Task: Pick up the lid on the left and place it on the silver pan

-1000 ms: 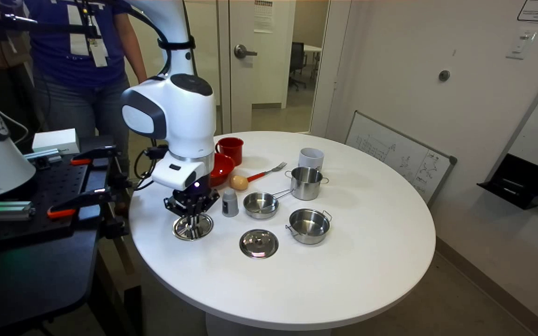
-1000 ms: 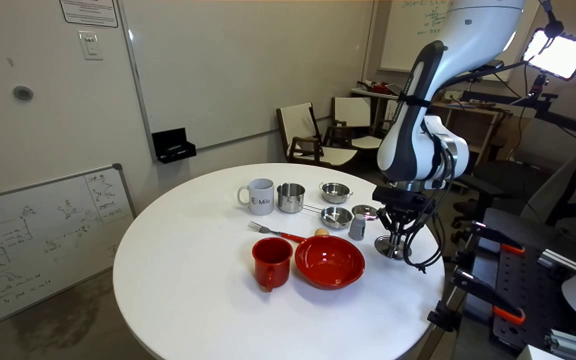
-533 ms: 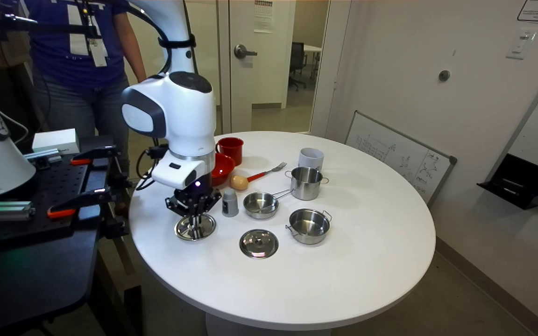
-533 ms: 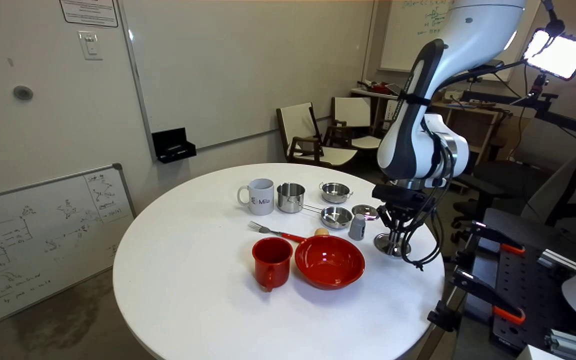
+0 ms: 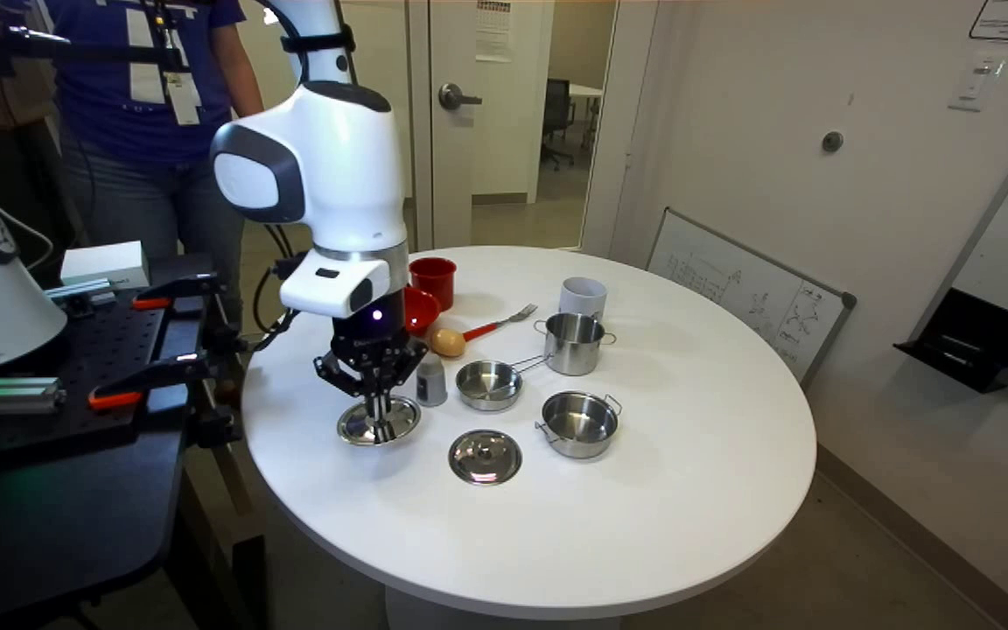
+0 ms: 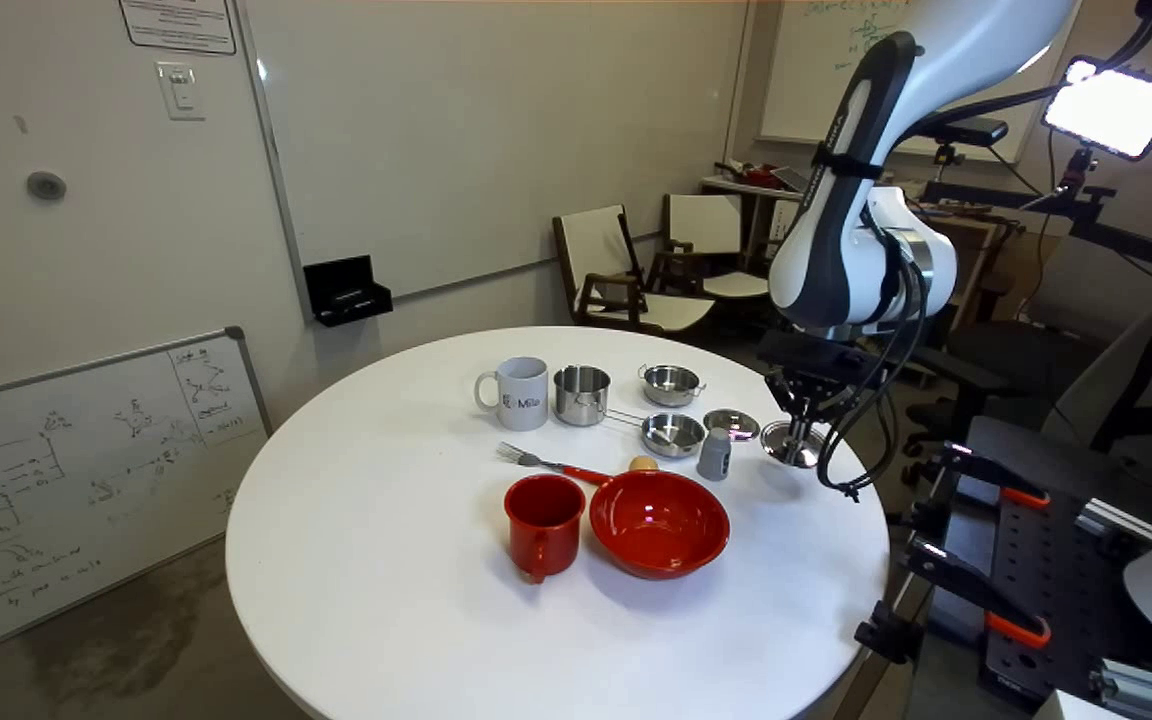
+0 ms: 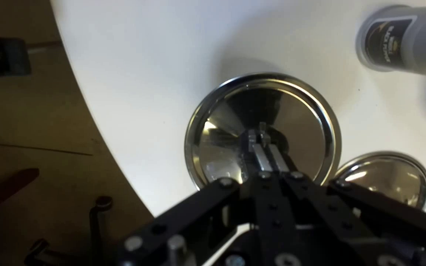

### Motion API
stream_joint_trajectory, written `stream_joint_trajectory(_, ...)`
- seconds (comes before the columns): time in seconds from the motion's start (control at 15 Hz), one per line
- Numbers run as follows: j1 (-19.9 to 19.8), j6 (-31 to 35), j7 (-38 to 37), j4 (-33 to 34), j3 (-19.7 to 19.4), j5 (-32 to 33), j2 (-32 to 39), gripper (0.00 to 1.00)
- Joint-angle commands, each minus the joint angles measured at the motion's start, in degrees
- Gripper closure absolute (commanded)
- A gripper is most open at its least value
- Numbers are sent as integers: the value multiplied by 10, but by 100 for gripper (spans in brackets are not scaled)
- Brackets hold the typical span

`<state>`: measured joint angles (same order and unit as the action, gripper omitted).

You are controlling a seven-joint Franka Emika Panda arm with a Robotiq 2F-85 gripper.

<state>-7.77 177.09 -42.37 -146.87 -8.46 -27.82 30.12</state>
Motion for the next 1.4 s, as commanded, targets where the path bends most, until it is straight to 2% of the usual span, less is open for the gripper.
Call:
stream_joint_trajectory(0.0, 72, -13, 16, -2, -68, 46, -27, 100)
stream_joint_trajectory(0.4, 160, -63, 72, 64, -150, 154, -28, 100)
stream_joint_trajectory(0.53, 177, -87, 85, 93, -165, 186, -27, 100)
stream_joint_trajectory(0.67, 177, -110, 106, 123, -161, 214, -25, 100)
stream_joint_trajectory(0.87, 133, -150, 178, 169, -109, 230, -25, 100)
stream_joint_trajectory(1.2, 36, -202, 321, 242, 14, 201, 8, 100)
stream_joint_trajectory(1.33, 10, -226, 361, 264, 42, 197, 26, 100)
